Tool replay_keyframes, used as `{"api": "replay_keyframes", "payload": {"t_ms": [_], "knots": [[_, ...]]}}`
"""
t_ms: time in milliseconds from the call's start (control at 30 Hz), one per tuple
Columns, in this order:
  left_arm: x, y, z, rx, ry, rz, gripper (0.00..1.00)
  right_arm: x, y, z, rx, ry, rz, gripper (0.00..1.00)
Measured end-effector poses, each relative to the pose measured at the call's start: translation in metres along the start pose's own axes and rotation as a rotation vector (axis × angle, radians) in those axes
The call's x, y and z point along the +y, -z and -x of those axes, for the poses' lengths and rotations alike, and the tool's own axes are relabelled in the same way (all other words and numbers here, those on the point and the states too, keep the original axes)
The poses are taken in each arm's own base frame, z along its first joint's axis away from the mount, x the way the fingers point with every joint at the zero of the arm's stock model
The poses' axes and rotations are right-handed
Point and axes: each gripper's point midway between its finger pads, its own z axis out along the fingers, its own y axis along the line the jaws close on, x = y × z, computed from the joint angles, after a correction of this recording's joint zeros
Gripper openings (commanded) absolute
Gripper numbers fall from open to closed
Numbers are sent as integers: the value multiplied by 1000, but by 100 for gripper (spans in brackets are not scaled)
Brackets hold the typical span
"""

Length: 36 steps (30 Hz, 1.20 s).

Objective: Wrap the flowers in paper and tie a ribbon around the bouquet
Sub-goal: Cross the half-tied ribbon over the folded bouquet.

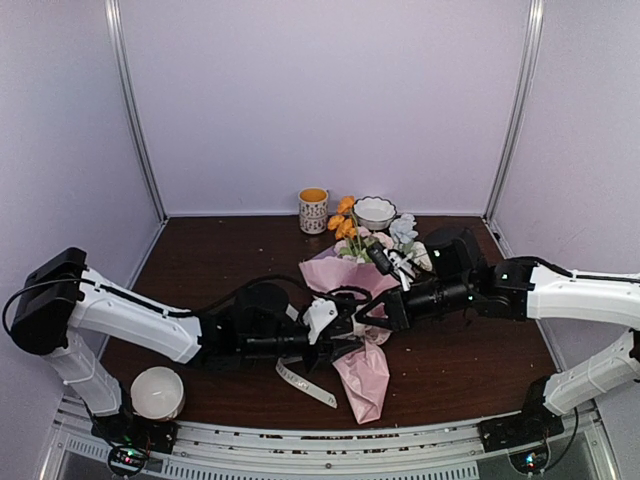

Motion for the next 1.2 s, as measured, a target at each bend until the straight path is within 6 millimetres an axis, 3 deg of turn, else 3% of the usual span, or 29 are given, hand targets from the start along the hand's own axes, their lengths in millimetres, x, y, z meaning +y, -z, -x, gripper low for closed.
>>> {"api": "replay_keyframes", "payload": {"t_ms": [133, 333, 433, 567, 700, 800, 833, 967, 1000, 1100, 1200], "knots": [[3, 16, 3, 46, 24, 18, 65, -4, 0, 2, -10, -1, -17, 0], [12, 50, 4, 159, 114, 82, 71, -7, 1, 6, -23, -4, -27, 0], [36, 68, -31, 312, 230, 197, 75, -8, 1, 6, -23, -5, -28, 0], [75, 94, -102, 552, 411, 370, 82, -9, -1, 4, -17, -7, -32, 0], [77, 104, -159, 745, 484, 432, 82, -12, -4, 2, -6, -11, -37, 0], [70, 99, -191, 866, 486, 426, 70, -13, -5, 2, -4, -10, -39, 0], [71, 94, -188, 861, 486, 420, 61, -13, -5, 2, -4, -10, -39, 0], [68, 76, -183, 836, 492, 370, 8, -13, -5, 3, -5, -7, -40, 0], [66, 75, -182, 831, 494, 357, 0, -13, -5, 3, -5, -6, -40, 0], [57, 79, -182, 814, 512, 312, 0, -16, -4, 4, -9, -6, -50, 0], [43, 97, -180, 815, 510, 276, 0, -23, -2, 8, -21, -15, -71, 0]]}}
